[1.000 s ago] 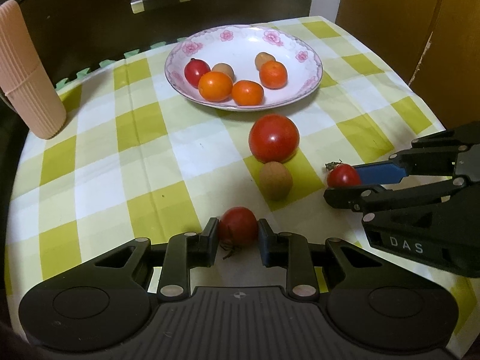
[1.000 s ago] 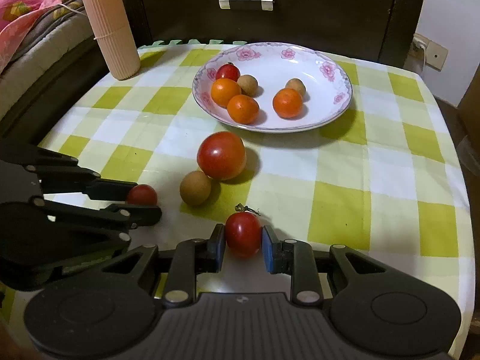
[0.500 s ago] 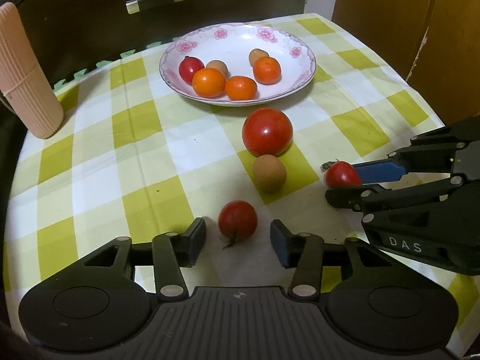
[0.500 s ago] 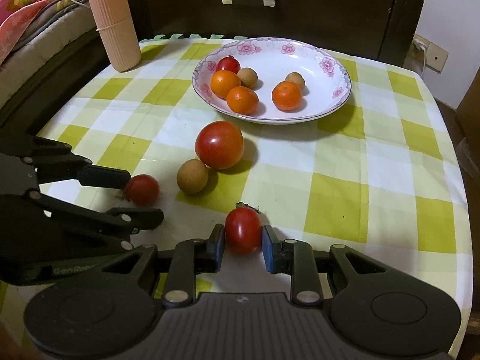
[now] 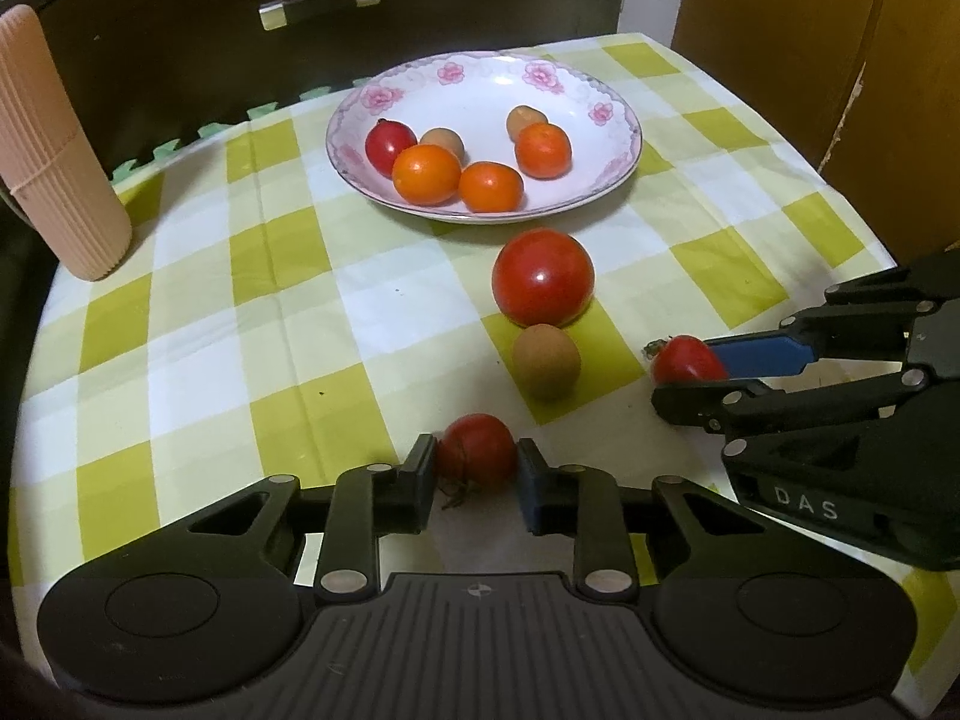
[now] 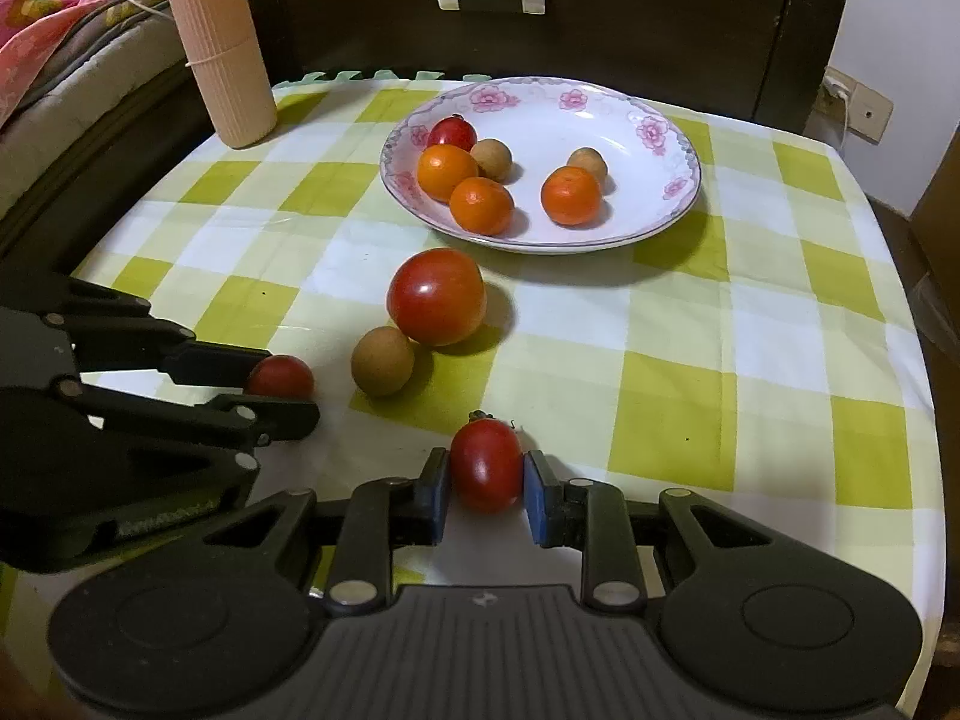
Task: Organize fruits
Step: 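Carry both held red tomatoes over the white flowered plate, then open both tools to drop the tomatoes into the plate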
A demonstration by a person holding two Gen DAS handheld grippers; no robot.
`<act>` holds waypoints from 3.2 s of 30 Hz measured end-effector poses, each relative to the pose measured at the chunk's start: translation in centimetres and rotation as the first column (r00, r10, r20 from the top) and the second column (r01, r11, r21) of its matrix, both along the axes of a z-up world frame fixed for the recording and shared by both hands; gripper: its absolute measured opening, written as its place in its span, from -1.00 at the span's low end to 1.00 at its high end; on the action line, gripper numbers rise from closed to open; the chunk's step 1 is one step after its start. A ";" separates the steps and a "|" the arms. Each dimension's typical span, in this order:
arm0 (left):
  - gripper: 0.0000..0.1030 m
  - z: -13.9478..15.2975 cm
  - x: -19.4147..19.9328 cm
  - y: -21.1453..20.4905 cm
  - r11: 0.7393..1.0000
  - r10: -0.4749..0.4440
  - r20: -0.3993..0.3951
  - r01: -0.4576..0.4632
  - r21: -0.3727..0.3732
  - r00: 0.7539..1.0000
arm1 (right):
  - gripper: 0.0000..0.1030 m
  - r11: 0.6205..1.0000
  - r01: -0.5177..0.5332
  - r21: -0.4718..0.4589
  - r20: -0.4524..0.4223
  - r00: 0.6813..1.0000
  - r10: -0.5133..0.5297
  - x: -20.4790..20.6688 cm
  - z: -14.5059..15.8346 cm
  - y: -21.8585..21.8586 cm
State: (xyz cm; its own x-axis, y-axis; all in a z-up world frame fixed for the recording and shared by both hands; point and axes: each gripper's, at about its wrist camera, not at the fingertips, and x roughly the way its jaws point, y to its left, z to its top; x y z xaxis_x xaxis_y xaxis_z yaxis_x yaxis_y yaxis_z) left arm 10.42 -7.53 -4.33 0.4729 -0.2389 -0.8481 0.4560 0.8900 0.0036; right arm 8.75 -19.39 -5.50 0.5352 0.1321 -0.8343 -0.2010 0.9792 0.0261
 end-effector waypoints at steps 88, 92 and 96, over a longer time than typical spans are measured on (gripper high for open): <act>-0.38 6.3 8.5 -2.0 0.995 0.061 0.146 -0.048 -0.091 0.987 | -0.51 0.977 0.135 0.162 0.151 0.976 -0.160 8.0 5.7 -3.7; -0.38 6.1 9.1 -2.1 0.994 0.066 0.144 -0.053 -0.092 0.987 | -0.51 0.975 0.140 0.173 0.144 0.976 -0.165 8.7 5.5 -3.9; -0.38 5.9 9.9 -2.2 0.993 0.072 0.140 -0.058 -0.099 0.988 | -0.50 0.973 0.145 0.178 0.142 0.975 -0.172 9.5 5.3 -4.1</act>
State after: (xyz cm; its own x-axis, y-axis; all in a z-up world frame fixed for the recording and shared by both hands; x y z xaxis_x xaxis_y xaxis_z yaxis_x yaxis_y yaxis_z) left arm 20.31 -9.68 1.58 0.6051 -0.2793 -0.7455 0.3978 0.9172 -0.0207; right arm 18.25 -23.51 -0.23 0.6816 0.1645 -0.7130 -0.0580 0.9835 0.1715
